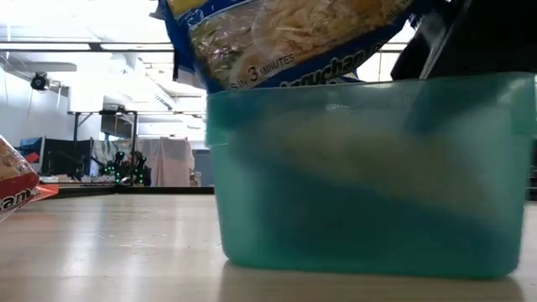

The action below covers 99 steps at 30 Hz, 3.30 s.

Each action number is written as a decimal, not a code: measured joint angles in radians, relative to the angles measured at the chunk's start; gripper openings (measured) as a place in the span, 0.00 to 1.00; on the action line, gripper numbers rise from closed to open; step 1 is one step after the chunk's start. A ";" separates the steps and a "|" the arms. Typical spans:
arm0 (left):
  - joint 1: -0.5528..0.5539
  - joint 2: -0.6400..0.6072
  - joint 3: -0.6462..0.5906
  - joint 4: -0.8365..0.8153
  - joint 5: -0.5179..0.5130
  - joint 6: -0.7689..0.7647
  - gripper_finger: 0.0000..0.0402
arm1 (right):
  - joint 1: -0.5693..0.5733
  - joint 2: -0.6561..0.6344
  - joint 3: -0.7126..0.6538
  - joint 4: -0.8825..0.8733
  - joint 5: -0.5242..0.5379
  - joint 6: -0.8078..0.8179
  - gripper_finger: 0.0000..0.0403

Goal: Sort Maruchan noodles
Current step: Put the blue noodle pack into the green bin

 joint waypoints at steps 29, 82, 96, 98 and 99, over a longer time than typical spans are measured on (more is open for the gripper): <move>-0.002 0.000 0.000 0.001 0.004 0.000 0.09 | -0.036 0.009 0.108 -0.261 -0.048 -0.025 0.02; 0.035 0.051 0.068 0.066 0.115 0.038 0.09 | 0.020 -0.135 0.431 -0.977 0.034 0.107 0.04; 0.035 0.053 0.068 0.058 0.115 0.034 0.09 | 0.022 -0.082 0.382 -0.897 0.045 0.099 0.04; 0.035 0.053 0.068 0.058 0.115 0.034 0.09 | 0.022 -0.084 0.382 -0.897 0.049 0.099 0.04; 0.035 0.053 0.068 0.059 0.115 0.034 0.09 | 0.022 -0.090 0.383 -0.900 0.057 0.098 0.04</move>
